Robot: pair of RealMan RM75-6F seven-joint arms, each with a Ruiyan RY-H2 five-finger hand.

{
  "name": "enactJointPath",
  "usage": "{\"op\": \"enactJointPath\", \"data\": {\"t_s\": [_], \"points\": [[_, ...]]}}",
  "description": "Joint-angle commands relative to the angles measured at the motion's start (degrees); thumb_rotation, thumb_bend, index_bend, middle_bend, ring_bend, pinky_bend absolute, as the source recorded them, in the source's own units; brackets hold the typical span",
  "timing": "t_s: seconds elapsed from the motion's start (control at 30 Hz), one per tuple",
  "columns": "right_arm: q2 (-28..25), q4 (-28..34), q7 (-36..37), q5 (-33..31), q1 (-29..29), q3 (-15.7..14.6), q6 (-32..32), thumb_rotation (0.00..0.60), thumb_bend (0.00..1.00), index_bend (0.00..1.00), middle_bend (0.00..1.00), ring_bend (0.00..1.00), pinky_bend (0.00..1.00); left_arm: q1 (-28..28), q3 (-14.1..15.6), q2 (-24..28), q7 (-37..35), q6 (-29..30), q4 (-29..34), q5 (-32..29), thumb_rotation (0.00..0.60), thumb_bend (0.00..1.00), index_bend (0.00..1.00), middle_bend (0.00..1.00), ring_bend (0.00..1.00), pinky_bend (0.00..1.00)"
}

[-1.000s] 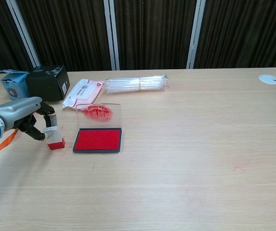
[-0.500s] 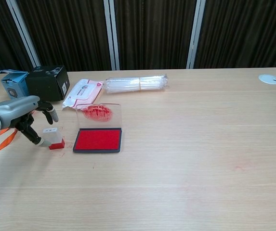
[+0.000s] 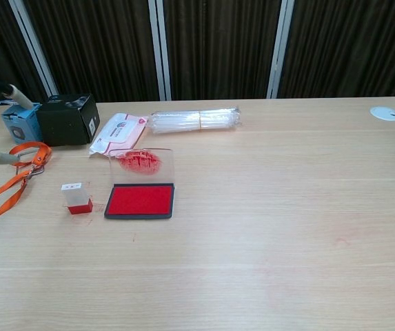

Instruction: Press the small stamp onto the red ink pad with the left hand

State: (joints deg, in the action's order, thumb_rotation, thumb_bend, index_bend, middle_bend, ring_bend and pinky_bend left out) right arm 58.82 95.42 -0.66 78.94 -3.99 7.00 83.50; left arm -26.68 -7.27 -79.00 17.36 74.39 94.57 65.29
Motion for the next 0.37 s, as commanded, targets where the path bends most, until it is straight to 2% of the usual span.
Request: {"op": "enactJointPath", "data": {"t_s": [0.03, 0.07, 0.13, 0.17, 0.23, 0.37], "points": [[-0.2, 0.3, 0.3, 0.4, 0.1, -0.1, 0.3, 0.6, 0.0, 0.0, 0.0, 0.0, 0.0, 4.9, 2.5, 4.7, -3.8, 7.0, 2.6, 6.7, 0.6, 0.0, 0.1, 0.0, 0.46, 0.53], [-0.3, 0.4, 0.4, 0.5, 0.2, -0.1, 0.4, 0.6, 0.0, 0.0, 0.0, 0.0, 0.0, 5.6, 2.8, 5.3, -4.3, 8.0, 2.7, 7.7, 0.6, 0.0, 0.07, 0.0, 0.37, 0.41], [-0.5, 0.7, 0.9, 1.0, 0.3, -0.2, 0.7, 0.6, 0.0, 0.0, 0.0, 0.0, 0.0, 8.0, 4.2, 7.4, -5.9, 10.7, 3.5, 10.3, 0.6, 0.0, 0.0, 0.0, 0.14, 0.12], [-0.6, 0.8, 1.1, 1.1, 0.4, -0.3, 0.8, 0.6, 0.0, 0.0, 0.0, 0.0, 0.0, 8.6, 4.7, 8.0, -6.3, 11.3, 3.7, 11.1, 0.6, 0.0, 0.0, 0.0, 0.09, 0.06], [-0.8, 1.0, 1.4, 1.4, 0.5, -0.3, 1.0, 0.6, 0.0, 0.0, 0.0, 0.0, 0.0, 10.1, 6.1, 9.7, -7.0, 12.3, 4.6, 12.6, 0.6, 0.0, 0.0, 0.0, 0.01, 0.0], [-1.4, 1.3, 2.3, 2.0, 0.8, -0.2, 1.8, 0.6, 0.0, 0.0, 0.0, 0.0, 0.0, 13.6, 8.6, 12.8, -6.9, 15.0, 6.1, 14.7, 0.6, 0.0, 0.0, 0.0, 0.0, 0.0]]}}
